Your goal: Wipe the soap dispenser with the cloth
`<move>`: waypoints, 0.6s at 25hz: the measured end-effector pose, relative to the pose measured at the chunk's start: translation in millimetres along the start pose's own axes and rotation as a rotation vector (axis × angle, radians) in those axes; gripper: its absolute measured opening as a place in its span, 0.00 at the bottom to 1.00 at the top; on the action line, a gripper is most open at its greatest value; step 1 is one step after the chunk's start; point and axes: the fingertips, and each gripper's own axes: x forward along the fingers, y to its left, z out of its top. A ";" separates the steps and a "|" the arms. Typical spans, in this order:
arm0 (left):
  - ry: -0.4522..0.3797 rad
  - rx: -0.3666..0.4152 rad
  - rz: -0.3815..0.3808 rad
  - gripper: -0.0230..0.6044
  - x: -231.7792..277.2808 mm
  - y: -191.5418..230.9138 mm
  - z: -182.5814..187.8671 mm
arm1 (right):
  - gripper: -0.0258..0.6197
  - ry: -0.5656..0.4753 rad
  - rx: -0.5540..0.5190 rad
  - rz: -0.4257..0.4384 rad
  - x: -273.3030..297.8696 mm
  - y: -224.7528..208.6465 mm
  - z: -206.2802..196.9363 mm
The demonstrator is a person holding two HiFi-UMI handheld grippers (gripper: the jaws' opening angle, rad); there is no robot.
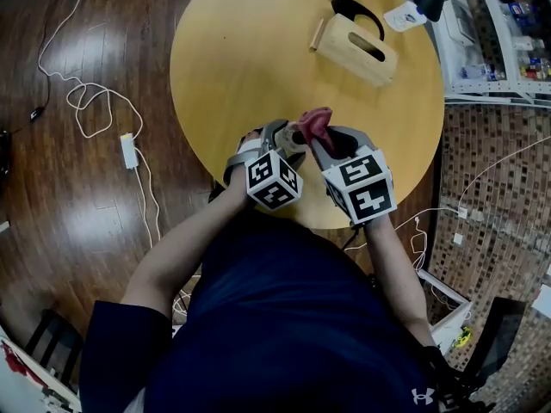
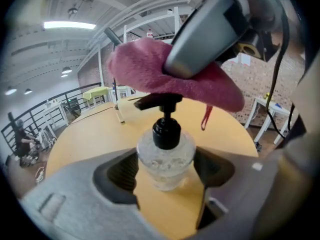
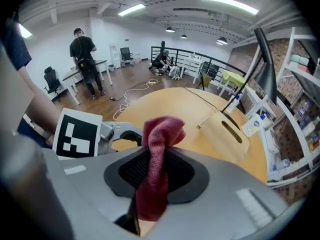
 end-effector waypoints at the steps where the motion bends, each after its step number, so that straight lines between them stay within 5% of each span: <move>1: 0.000 -0.001 -0.002 0.59 0.1 -0.1 -0.2 | 0.18 0.006 0.022 -0.008 -1.1 -6.6 -6.0; 5: 0.002 -0.003 -0.010 0.59 -0.7 1.7 -1.6 | 0.19 -0.041 0.048 0.001 -7.9 -2.2 8.2; 10: 0.008 -0.012 -0.012 0.59 -2.1 2.7 -3.9 | 0.19 -0.053 -0.072 0.022 6.4 29.3 26.9; 15: 0.006 -0.016 -0.022 0.59 -0.3 0.8 -1.5 | 0.18 -0.075 0.057 0.039 2.8 7.7 7.4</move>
